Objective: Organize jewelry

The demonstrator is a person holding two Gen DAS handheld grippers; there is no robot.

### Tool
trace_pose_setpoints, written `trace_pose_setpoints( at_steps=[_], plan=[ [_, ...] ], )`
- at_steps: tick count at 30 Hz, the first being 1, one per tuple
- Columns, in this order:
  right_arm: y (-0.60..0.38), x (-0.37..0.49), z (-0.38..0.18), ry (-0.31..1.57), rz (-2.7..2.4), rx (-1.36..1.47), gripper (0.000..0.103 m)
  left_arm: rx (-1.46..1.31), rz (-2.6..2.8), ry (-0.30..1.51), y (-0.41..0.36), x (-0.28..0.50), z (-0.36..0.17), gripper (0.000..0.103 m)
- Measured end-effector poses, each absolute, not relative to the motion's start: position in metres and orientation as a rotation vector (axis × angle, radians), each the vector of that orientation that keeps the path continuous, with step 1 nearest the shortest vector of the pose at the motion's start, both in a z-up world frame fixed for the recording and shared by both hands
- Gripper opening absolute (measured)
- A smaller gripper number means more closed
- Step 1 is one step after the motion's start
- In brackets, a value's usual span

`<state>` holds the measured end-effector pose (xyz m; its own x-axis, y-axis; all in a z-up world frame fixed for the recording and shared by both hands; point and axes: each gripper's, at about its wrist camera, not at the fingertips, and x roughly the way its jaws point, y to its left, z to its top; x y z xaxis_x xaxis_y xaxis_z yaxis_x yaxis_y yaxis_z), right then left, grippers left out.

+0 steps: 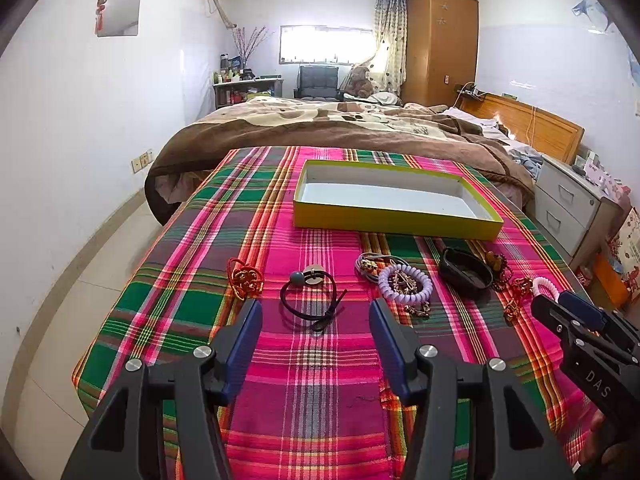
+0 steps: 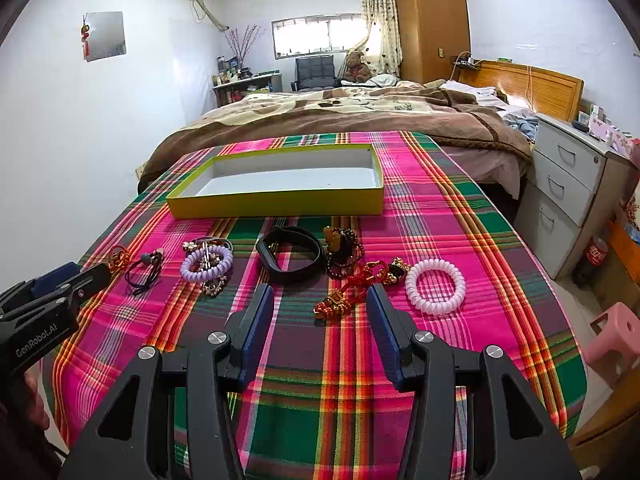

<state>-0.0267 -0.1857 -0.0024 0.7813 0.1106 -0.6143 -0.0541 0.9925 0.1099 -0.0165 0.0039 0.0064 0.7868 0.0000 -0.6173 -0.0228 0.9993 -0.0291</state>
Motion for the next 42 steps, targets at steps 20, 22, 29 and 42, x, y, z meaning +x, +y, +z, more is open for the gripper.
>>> trace_pose_setpoints(
  at_steps=[20, 22, 29, 42],
  plan=[
    [-0.226, -0.022, -0.002, 0.676, 0.048, 0.132, 0.049, -0.095, -0.016, 0.705, 0.035, -0.004, 0.004, 0.055],
    [-0.242, -0.02, -0.003, 0.679, -0.006, 0.132, 0.049, -0.117, -0.024, 0.719, 0.046, 0.001, 0.004, 0.055],
    [-0.268, 0.001, -0.015, 0.768, -0.06, 0.106, 0.049, -0.183, -0.047, 0.778, 0.075, 0.019, -0.005, 0.055],
    [-0.278, 0.03, -0.037, 0.874, -0.097, 0.072, 0.03, -0.198, -0.09, 0.848, 0.099, 0.043, -0.021, 0.055]
  ],
)
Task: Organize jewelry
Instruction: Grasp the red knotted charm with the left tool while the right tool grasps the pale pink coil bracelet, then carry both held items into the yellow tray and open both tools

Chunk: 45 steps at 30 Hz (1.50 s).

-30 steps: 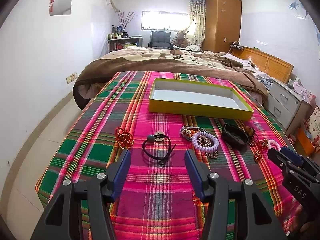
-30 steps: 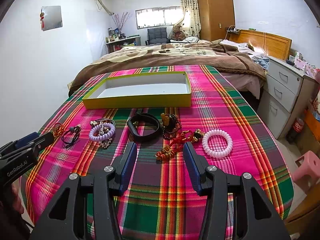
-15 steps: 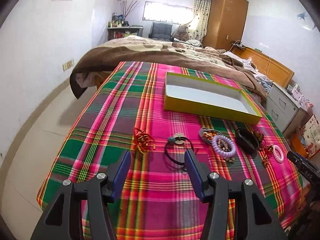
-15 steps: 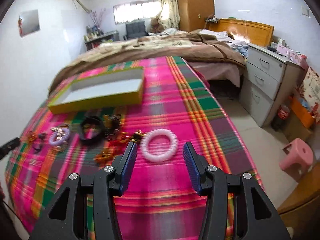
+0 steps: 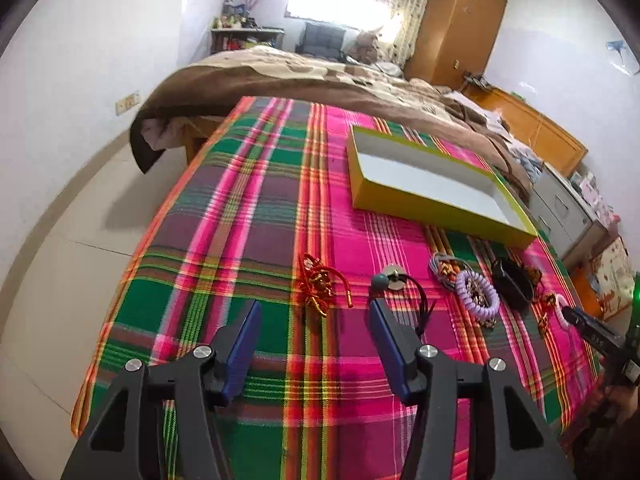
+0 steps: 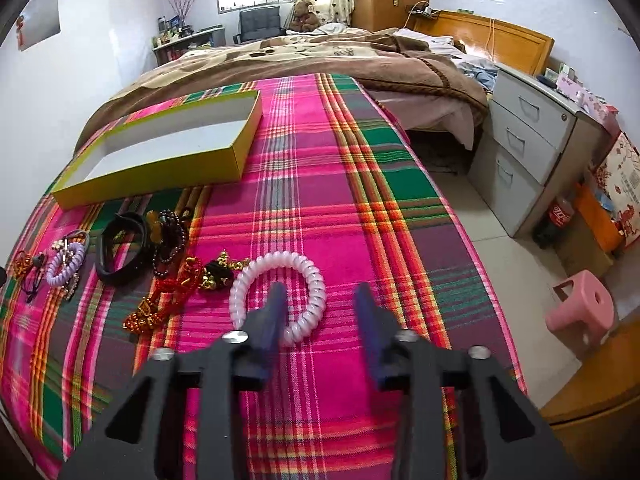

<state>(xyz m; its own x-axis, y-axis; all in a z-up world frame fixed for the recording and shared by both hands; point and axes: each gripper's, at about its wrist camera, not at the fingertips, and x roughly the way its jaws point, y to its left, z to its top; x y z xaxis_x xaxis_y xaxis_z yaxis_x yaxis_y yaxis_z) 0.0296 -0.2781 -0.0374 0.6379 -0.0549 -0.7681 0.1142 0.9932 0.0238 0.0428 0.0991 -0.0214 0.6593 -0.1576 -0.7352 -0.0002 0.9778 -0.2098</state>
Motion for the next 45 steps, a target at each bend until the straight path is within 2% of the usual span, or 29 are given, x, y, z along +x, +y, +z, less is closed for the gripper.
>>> trace_pose_setpoints(
  at_steps=[3, 4, 5, 17, 22, 23, 26, 33, 45],
  plan=[
    [-0.275, 0.032, -0.038, 0.875, -0.094, 0.07, 0.022, -0.174, -0.072, 0.862, 0.097, 0.052, -0.024, 0.055],
    [-0.275, 0.032, -0.037, 0.875, -0.094, 0.072, 0.013, -0.171, -0.067, 0.863, 0.098, 0.055, -0.026, 0.055],
    [-0.275, 0.033, -0.037, 0.876, -0.091, 0.077, 0.011, -0.179, -0.066, 0.868, 0.098, 0.058, -0.027, 0.055],
    [-0.279, 0.038, -0.035, 0.874, -0.095, 0.141, 0.01, -0.119, -0.013, 0.897, 0.091, 0.078, -0.035, 0.054],
    [-0.274, 0.037, -0.026, 0.855, -0.088, 0.142, 0.01, -0.07, -0.016, 0.897, 0.083, 0.08, -0.037, 0.031],
    [-0.273, 0.037, -0.025, 0.85, -0.087, 0.147, 0.01, -0.077, -0.025, 0.898, 0.082, 0.08, -0.038, 0.021],
    [-0.272, 0.037, -0.021, 0.84, -0.08, 0.153, 0.01, -0.082, -0.044, 0.898, 0.079, 0.083, -0.037, 0.014],
    [-0.265, 0.04, -0.009, 0.819, -0.057, 0.154, 0.01, -0.089, -0.053, 0.884, 0.081, 0.087, -0.033, 0.013],
    [-0.251, 0.066, 0.021, 0.767, 0.009, 0.147, 0.01, -0.096, -0.113, 0.794, 0.07, 0.106, 0.012, 0.014]
  ],
)
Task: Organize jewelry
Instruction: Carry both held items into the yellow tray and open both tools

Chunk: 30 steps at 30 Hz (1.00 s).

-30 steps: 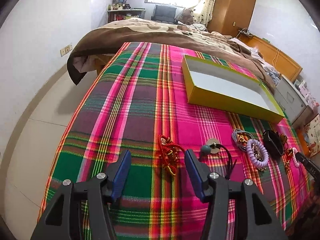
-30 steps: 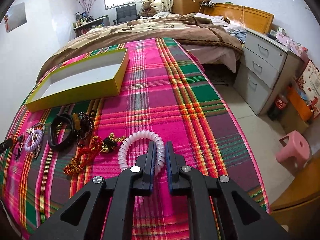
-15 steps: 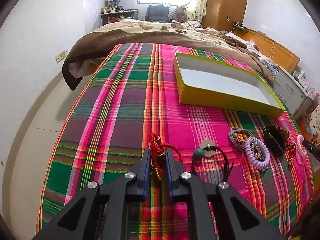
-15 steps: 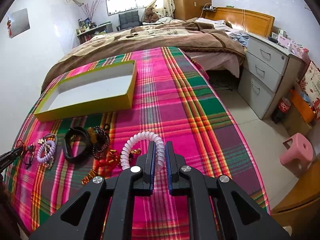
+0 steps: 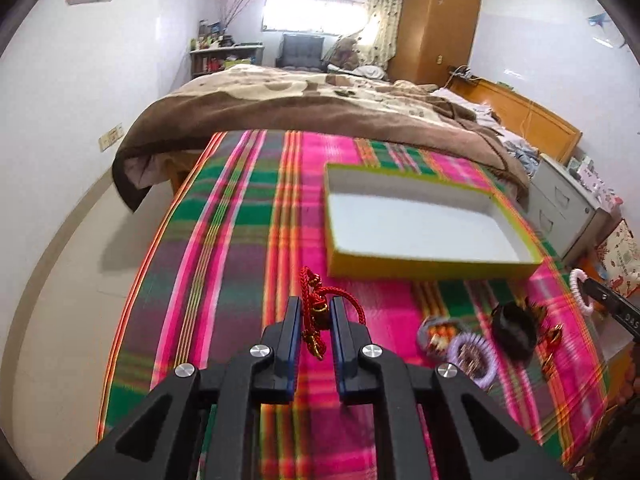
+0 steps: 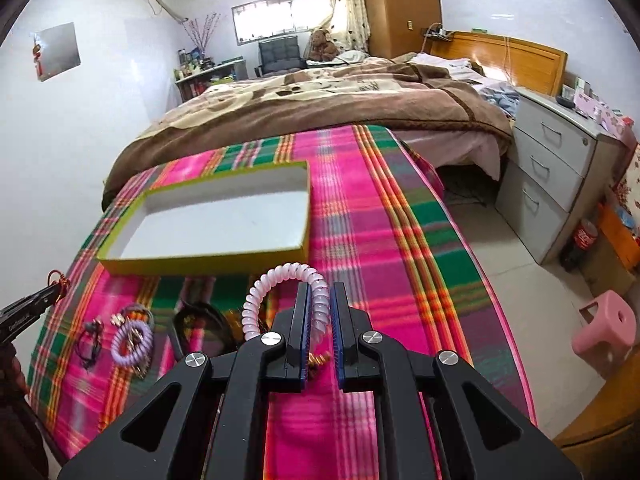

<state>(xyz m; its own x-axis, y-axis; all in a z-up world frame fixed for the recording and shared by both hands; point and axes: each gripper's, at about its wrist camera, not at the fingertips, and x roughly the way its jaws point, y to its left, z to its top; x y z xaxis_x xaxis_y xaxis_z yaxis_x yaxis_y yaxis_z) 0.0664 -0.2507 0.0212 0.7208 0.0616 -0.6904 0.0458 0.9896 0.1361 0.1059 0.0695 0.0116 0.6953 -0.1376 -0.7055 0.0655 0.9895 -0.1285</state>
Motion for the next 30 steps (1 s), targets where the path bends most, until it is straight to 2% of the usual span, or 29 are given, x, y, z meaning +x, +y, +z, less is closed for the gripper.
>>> trace_pose_setpoints(
  at_steps=[13, 30],
  plan=[
    [-0.231, 0.145, 0.034, 0.769, 0.081, 0.082, 0.01, -0.124, -0.203, 0.781, 0.035, 0.186, 0.03, 0.014],
    [-0.212, 0.22, -0.007, 0.872, 0.083, 0.043, 0.01, -0.136, -0.201, 0.894, 0.024, 0.261, -0.012, 0.014]
  ],
)
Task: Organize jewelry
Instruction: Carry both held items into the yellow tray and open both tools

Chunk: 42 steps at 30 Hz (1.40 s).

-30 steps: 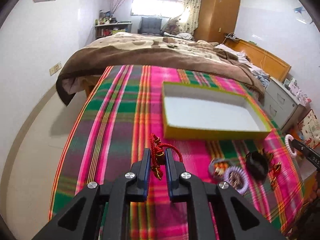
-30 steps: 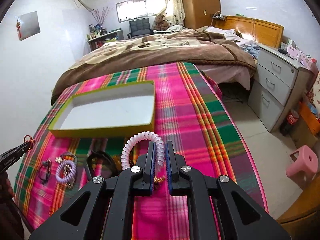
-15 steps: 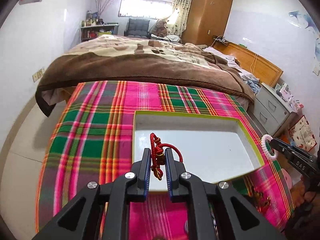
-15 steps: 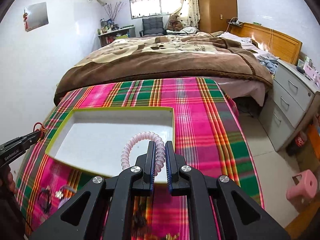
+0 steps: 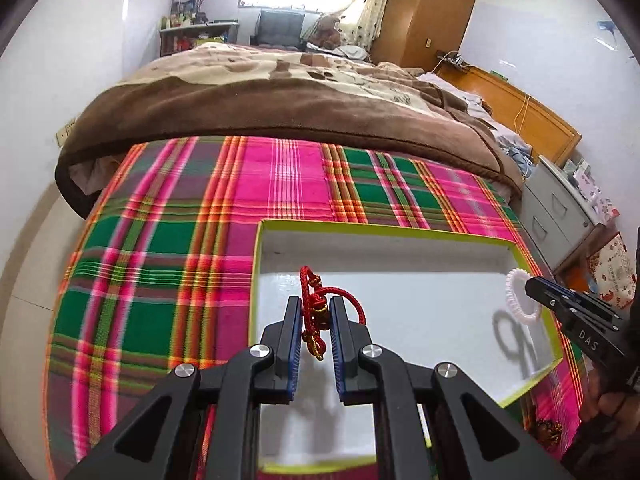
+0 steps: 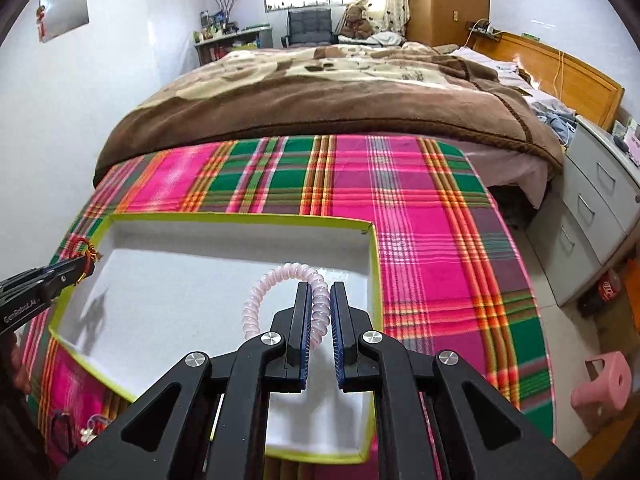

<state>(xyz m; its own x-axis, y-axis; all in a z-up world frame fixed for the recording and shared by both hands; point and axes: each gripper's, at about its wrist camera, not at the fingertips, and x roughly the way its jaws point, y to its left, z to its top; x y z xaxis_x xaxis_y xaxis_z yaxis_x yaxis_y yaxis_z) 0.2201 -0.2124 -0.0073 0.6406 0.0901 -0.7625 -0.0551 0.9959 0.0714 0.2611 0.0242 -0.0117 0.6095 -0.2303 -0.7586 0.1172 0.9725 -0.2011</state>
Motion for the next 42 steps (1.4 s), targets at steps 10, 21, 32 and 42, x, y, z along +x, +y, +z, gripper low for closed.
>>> trace_pose_setpoints(
  at_steps=[10, 21, 32, 42],
  plan=[
    [-0.214, 0.233, -0.02, 0.903, 0.061, 0.008, 0.01, -0.127, -0.189, 0.934, 0.019, 0.276, -0.026, 0.014],
    [-0.211, 0.24, -0.026, 0.929, 0.064, 0.008, 0.01, -0.1, -0.195, 0.941, 0.014, 0.28, -0.03, 0.014],
    [-0.213, 0.238, -0.026, 0.927, 0.058, 0.014, 0.018, -0.143, -0.232, 0.933, 0.015, 0.275, -0.026, 0.032],
    [-0.215, 0.219, -0.014, 0.883, 0.085, 0.054, 0.029, -0.121, -0.228, 0.877, 0.014, 0.246, -0.005, 0.037]
  ],
)
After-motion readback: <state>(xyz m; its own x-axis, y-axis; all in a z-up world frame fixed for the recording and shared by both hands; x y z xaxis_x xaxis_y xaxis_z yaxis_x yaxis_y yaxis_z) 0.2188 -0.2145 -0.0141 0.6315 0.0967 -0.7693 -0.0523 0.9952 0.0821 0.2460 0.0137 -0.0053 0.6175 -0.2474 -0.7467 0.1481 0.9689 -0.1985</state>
